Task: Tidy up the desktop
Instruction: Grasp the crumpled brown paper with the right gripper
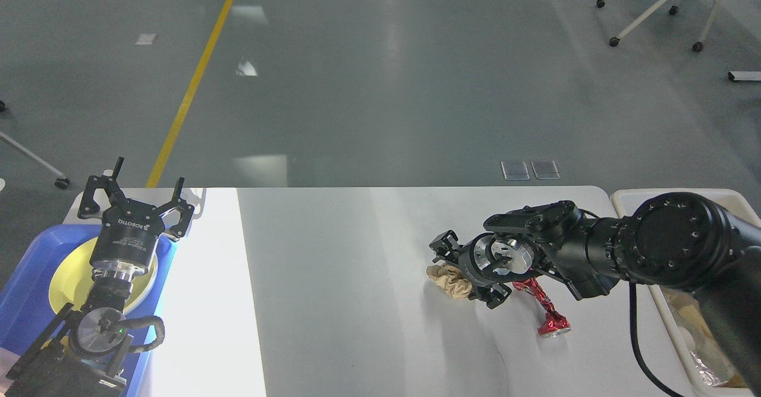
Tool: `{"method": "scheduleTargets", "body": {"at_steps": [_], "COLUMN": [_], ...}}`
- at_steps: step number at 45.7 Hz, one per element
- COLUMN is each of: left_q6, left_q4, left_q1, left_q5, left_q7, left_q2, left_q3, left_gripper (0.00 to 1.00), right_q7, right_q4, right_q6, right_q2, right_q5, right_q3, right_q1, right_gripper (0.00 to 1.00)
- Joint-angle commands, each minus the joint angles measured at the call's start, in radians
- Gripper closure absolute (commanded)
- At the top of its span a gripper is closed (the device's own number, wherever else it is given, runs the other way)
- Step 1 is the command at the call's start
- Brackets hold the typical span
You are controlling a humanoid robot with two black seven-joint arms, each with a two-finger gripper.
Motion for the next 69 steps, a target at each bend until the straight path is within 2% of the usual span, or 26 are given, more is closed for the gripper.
{"method": "scheduleTargets", "body": {"at_steps": [1, 7, 11, 17, 19, 23, 24, 56, 62, 69], "left_q6": [-0.001, 0.0, 0.0, 0.0, 0.0, 0.0, -0.001, 0.0, 0.0, 0.0], "left_q4": [0.0, 0.0, 0.0, 0.0, 0.0, 0.0, 0.0, 0.0, 0.0, 0.0], "left_q1": [0.0, 0.0, 0.0, 0.0, 0.0, 0.0, 0.0, 0.0, 0.0, 0.0], "left_q5": [0.0, 0.0, 0.0, 0.0, 0.0, 0.0, 0.0, 0.0, 0.0, 0.0], "left_q7": [0.0, 0.0, 0.0, 0.0, 0.0, 0.0, 0.0, 0.0, 0.0, 0.0], "left_q2": [0.0, 0.0, 0.0, 0.0, 0.0, 0.0, 0.0, 0.0, 0.0, 0.0], "left_q3": [0.001, -0.001, 0.001, 0.001, 0.001, 0.001, -0.001, 0.001, 0.001, 0.001], "left_gripper": [0.03, 0.03, 0.03, 0.03, 0.03, 0.03, 0.03, 0.03, 0.03, 0.03], "right_q7": [0.001, 0.001, 0.001, 0.001, 0.001, 0.0, 0.0, -0.003, -0.003, -0.003], "right_q4": [-0.028, -0.042, -0.04, -0.031, -0.026, -0.022, -0.02, 0.03, 0.119, 0.3], "right_q6": [-0.034, -0.084, -0.118, -0.127, -0.127, -0.12, -0.118, -0.115, -0.086, 0.026], "right_q2": [0.012, 0.019, 0.021, 0.021, 0.021, 0.021, 0.021, -0.002, -0.048, -0.126], "right_q5": [-0.004, -0.006, -0.011, -0.01, -0.012, -0.007, -0.004, 0.002, -0.004, -0.02], "right_q3": [0.001, 0.002, 0.002, 0.002, 0.002, 0.002, 0.002, 0.002, 0.001, -0.053], "right_q1": [-0.037, -0.058, -0.063, -0.062, -0.06, -0.058, -0.057, -0.02, 0.044, 0.216], "right_gripper": [0.0, 0.0, 0.12, 0.46, 0.6, 0.98, 1.0, 1.0, 1.0, 1.0]}}
